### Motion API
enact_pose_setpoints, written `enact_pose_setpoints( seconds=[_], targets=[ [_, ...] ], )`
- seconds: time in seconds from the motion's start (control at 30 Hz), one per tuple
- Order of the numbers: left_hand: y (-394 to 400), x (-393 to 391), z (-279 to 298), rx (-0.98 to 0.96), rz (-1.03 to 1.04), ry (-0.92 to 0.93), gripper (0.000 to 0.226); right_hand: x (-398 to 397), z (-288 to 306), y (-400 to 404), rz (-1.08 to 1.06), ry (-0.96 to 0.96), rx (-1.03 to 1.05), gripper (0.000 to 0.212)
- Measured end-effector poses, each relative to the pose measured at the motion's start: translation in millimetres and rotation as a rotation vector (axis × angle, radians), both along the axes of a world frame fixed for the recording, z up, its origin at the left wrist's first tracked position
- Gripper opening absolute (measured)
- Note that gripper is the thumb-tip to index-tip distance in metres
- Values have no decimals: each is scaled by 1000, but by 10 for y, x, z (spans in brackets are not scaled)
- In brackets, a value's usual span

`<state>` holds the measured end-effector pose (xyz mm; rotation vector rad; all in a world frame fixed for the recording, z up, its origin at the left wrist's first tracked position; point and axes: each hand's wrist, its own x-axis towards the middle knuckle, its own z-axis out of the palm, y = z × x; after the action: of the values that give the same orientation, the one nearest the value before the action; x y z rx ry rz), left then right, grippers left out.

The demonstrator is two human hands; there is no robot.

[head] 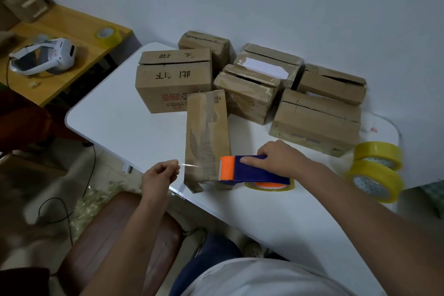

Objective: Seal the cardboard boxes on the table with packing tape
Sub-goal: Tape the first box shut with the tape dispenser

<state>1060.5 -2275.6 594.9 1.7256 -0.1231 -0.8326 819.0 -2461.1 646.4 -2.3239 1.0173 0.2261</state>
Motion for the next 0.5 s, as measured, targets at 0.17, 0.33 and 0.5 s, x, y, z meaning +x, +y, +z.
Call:
enact_pose_setpoints(
  seconds=[0.17,0.33,0.5],
  targets=[
    [278,162,-124,47,67,34,13,-179,18,-137,81,59,-29,78],
    [276,80,-117,26,59,45,9,-203,20,-255,99,107,-68,72],
    [299,0,-136,7,112,24,22,-253,-15,-191,65,42,-110,73]
  ],
)
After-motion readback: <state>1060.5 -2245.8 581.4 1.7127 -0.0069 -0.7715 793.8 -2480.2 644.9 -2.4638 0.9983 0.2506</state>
